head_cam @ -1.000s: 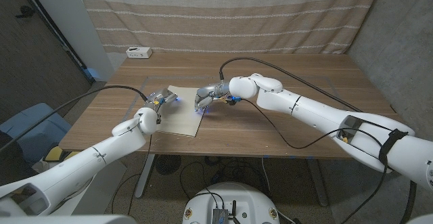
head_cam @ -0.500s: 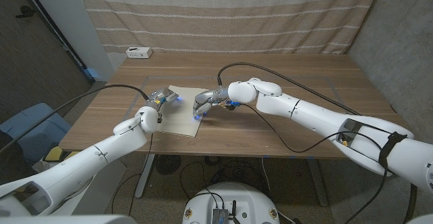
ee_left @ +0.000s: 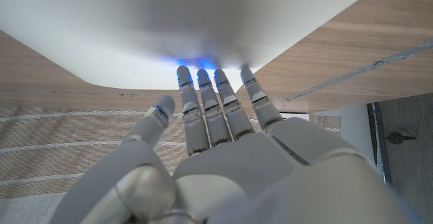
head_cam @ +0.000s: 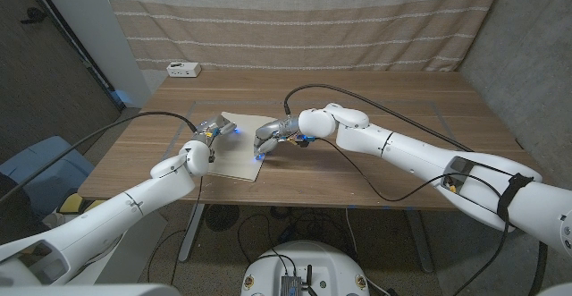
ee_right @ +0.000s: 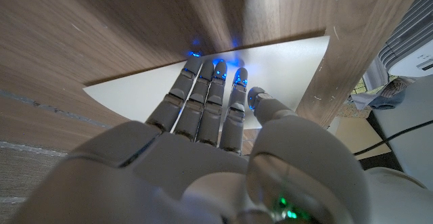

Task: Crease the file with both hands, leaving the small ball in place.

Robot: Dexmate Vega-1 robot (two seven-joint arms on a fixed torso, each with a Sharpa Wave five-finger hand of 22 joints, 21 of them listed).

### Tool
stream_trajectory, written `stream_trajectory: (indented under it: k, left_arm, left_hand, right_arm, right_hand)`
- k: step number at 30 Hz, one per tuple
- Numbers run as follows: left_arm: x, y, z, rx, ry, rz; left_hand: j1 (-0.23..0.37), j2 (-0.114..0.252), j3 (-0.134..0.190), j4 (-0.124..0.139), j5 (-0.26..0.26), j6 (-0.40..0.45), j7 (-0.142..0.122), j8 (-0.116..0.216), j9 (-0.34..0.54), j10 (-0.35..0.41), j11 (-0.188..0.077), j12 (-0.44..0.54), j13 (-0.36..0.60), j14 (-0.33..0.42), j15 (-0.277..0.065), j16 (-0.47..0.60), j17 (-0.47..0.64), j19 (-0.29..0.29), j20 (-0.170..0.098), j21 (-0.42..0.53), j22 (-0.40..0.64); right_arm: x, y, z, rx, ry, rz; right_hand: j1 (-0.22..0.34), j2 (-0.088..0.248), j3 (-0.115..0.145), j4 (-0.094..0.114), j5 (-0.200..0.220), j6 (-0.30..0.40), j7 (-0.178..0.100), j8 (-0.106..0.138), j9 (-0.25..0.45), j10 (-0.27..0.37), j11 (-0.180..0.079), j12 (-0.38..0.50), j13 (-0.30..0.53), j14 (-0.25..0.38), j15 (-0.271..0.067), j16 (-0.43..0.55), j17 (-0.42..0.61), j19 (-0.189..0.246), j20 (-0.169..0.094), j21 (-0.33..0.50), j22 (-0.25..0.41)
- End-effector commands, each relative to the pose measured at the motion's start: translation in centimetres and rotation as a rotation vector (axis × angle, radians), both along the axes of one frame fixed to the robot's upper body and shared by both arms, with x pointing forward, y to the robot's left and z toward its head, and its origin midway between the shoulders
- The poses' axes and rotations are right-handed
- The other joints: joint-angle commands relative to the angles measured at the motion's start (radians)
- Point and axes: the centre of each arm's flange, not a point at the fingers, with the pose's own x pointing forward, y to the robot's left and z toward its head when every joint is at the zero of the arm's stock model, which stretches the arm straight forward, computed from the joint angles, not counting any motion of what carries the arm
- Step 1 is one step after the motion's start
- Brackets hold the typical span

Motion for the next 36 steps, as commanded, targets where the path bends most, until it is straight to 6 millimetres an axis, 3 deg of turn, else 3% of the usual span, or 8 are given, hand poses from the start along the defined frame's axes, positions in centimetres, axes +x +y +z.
stream_trajectory:
  k: [1, 6, 16, 25, 31, 36]
  left_arm:
    - [-0.2, -0.3, 0.7, -0.021, -0.032, -0.022]
    - [-0.7, -0.3, 1.5, -0.027, -0.09, -0.037]
    - [-2.2, -0.4, 3.2, -0.114, -0.243, -0.135]
    - [-2.8, -0.4, 3.6, -0.214, -0.275, -0.242]
    - [-2.6, 0.0, 3.3, -0.323, -0.29, -0.36]
    - [-2.7, 0.1, 3.3, -0.362, -0.294, -0.41]
  left_hand:
    - [0.002, 0.007, 0.007, -0.003, 0.011, -0.025, -0.003, -0.007, 0.004, -0.017, 0.004, -0.009, 0.004, -0.025, -0.002, -0.006, 0.004, -0.007, -0.003, -0.001, 0.002]
    - [0.01, 0.012, -0.008, -0.008, 0.012, -0.09, -0.021, -0.021, 0.004, -0.066, 0.008, -0.023, 0.004, -0.084, 0.006, -0.008, 0.011, -0.038, 0.014, -0.013, 0.002]
    - [0.02, 0.006, -0.041, -0.013, 0.011, -0.297, -0.096, -0.031, 0.001, -0.187, -0.003, -0.035, 0.006, -0.153, 0.017, 0.0, 0.014, -0.068, 0.028, -0.024, 0.003]
    - [-0.002, -0.015, -0.071, -0.003, -0.001, -0.373, -0.114, -0.025, -0.001, -0.257, -0.002, -0.04, 0.006, -0.192, 0.012, -0.003, 0.015, -0.074, 0.026, -0.027, 0.003]
    - [-0.016, -0.022, -0.083, 0.001, -0.014, -0.446, -0.139, -0.029, -0.004, -0.311, -0.005, -0.04, 0.004, -0.216, 0.011, -0.002, 0.012, -0.083, 0.028, -0.031, 0.003]
    - [-0.025, -0.022, -0.089, 0.006, -0.027, -0.483, -0.15, -0.024, -0.006, -0.354, -0.005, -0.041, 0.002, -0.246, 0.006, -0.006, 0.011, -0.091, 0.033, -0.035, 0.003]
  right_arm:
    - [0.1, -0.8, 1.8, 0.086, -0.064, -0.002]
    - [-0.1, -1.3, 2.9, 0.143, -0.104, 0.02]
    - [0.6, -4.0, 4.8, 0.351, -0.116, 0.002]
    - [1.8, -7.8, 6.3, 0.572, -0.116, -0.045]
    - [2.9, -9.5, 6.2, 0.688, -0.088, -0.065]
    - [3.6, -10.6, 5.9, 0.779, -0.041, -0.065]
  right_hand:
    - [0.002, -0.005, -0.003, -0.003, -0.001, 0.0, 0.0, -0.002, 0.003, -0.002, -0.001, 0.003, 0.005, -0.004, 0.001, -0.005, 0.002, -0.003, -0.002, 0.003, 0.004]
    - [0.002, -0.005, -0.002, -0.006, -0.001, -0.003, 0.0, -0.003, 0.003, -0.004, -0.001, 0.002, 0.005, -0.009, -0.001, -0.008, 0.001, -0.006, -0.005, 0.0, 0.004]
    - [0.006, -0.007, -0.003, -0.019, -0.001, -0.05, -0.014, -0.016, 0.003, -0.069, -0.019, -0.019, 0.005, -0.064, -0.004, -0.034, -0.001, -0.025, -0.011, -0.012, 0.004]
    - [0.004, -0.008, -0.015, -0.029, -0.004, -0.119, -0.028, -0.023, 0.004, -0.145, -0.028, -0.033, 0.006, -0.116, -0.005, -0.051, 0.003, -0.047, -0.017, -0.028, 0.004]
    - [-0.004, -0.01, -0.024, -0.028, -0.005, -0.183, -0.038, -0.03, 0.005, -0.175, -0.031, -0.034, 0.006, -0.125, -0.003, -0.054, 0.004, -0.051, -0.015, -0.034, 0.004]
    - [-0.013, -0.013, -0.032, -0.024, -0.006, -0.196, -0.041, -0.026, 0.005, -0.196, -0.033, -0.036, 0.006, -0.134, 0.0, -0.056, 0.005, -0.056, -0.014, -0.038, 0.004]
